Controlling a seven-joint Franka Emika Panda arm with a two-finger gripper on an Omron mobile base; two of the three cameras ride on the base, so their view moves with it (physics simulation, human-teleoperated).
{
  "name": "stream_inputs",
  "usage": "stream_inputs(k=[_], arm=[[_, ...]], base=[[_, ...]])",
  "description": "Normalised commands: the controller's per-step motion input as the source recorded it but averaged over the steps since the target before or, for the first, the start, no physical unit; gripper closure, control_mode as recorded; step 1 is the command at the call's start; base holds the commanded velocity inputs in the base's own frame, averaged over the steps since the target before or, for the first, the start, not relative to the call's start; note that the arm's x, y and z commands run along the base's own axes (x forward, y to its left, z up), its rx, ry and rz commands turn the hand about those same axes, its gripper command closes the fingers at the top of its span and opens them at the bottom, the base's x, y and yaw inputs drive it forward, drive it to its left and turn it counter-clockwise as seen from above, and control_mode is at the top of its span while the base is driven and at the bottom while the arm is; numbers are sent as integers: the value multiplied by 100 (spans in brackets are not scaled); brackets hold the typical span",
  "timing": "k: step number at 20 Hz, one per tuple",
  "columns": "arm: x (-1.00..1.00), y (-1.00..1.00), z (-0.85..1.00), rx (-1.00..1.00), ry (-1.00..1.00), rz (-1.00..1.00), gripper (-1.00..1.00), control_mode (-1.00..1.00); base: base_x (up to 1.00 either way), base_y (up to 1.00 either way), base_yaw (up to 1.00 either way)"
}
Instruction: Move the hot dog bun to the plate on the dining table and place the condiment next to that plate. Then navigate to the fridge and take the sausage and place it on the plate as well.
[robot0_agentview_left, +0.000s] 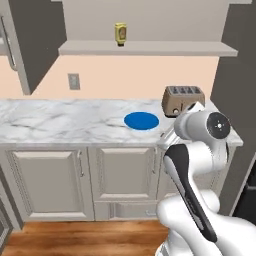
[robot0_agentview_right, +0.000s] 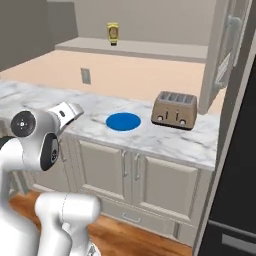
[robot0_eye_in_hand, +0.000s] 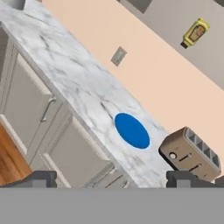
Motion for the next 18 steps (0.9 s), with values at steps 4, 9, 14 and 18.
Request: stream_inputs(k=[4,9,14,18], arm=[[0,0,0,0,0,0,-100,100],[0,0,0,0,0,0,-100,100],[0,0,0,0,0,0,-100,100],[0,0,0,0,0,0,-100,100]], base=[[65,49,-34],[66,28,-28],[71,17,-19],[62,21,-13]])
